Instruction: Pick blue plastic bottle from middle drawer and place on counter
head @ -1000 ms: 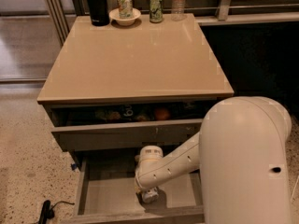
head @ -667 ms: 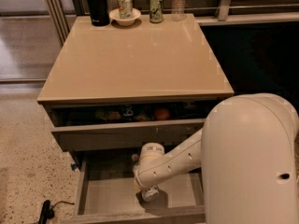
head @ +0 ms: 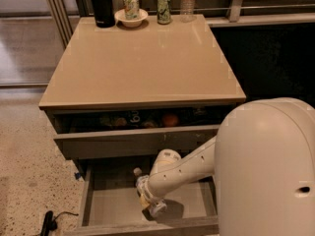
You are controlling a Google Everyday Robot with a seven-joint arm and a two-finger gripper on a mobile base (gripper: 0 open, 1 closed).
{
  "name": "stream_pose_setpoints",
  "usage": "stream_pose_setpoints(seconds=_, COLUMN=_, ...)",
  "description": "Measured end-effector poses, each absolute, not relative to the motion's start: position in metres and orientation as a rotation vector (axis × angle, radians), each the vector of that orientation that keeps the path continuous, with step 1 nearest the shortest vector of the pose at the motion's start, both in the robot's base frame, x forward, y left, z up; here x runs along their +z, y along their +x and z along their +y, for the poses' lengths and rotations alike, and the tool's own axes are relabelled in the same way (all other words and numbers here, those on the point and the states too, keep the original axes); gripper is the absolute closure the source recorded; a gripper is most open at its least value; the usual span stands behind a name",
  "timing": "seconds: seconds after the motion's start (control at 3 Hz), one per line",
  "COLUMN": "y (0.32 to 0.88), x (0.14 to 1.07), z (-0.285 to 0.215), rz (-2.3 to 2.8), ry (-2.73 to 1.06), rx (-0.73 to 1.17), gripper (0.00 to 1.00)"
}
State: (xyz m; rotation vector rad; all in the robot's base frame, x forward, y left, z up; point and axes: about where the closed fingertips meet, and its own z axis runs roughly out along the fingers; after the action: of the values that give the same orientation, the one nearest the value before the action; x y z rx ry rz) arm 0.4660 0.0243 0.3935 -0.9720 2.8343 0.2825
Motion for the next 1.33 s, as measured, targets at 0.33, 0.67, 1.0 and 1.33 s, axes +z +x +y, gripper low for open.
stream_pose_setpoints(seconds=0.33, y=0.453, x=0.395, z=0.029, rz=2.921, ry=-0.937, rx=0.453, gripper=1.00)
stream_pose_setpoints(seconds=0.67, y=0.453, x=0.395, z=0.029, rz=2.921, ry=-0.937, rx=0.453, gripper=1.00)
stream_pose_setpoints(seconds=1.0, y=0.453, x=0.402, z=0.026, rz=2.886, ry=-0.923, rx=0.446, gripper=1.00)
stream_pose_setpoints(seconds=1.33, y=0.455, x=0.413, z=0.019, rz=2.847, ry=-0.887, rx=0.448, gripper=1.00)
